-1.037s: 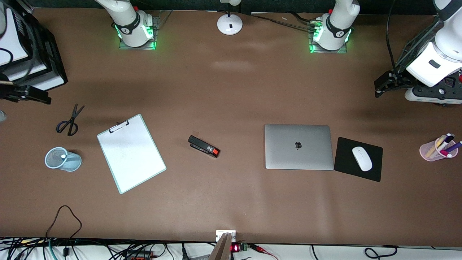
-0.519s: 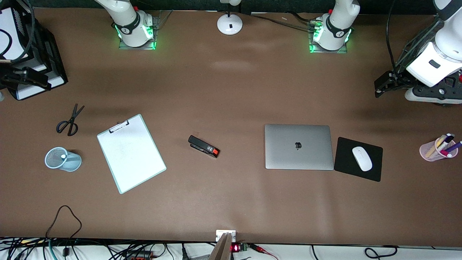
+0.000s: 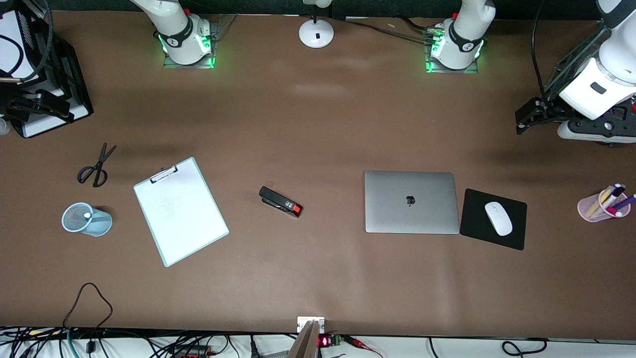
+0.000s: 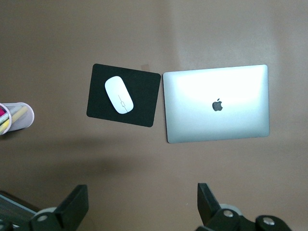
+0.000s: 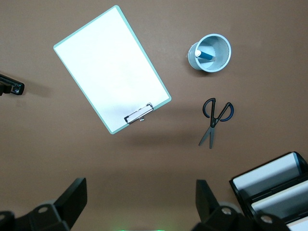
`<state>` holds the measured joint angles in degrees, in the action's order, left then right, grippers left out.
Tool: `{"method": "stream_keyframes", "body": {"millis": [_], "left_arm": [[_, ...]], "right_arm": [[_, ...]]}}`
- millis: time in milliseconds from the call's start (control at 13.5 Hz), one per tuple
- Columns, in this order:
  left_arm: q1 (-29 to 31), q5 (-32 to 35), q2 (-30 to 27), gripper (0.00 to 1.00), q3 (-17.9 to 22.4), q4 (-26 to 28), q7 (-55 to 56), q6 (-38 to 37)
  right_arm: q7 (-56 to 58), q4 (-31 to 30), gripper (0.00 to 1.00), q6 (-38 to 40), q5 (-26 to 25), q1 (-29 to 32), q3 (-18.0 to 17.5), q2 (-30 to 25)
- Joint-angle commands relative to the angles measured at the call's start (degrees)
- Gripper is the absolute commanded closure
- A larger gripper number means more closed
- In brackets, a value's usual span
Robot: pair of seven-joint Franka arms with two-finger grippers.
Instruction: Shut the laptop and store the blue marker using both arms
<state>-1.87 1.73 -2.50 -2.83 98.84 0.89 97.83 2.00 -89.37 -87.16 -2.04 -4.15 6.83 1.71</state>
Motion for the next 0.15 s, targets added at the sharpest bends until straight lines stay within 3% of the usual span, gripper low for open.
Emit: {"method": "stream_keyframes", "body": {"millis": [0, 74], "left_arm": [[0.1, -0.7, 0.4, 0.0, 0.1, -1.6, -1.0, -1.4], [0.0, -0.7, 0.4, 0.0, 0.1, -1.6, -1.0, -1.4]], "right_arm": [[-0.8, -1.1, 0.0, -0.6, 0.9, 0.2, -0.1, -1.4], [-0.8, -1.1, 0.0, -0.6, 0.9, 0.2, -0.1, -1.4]]}}
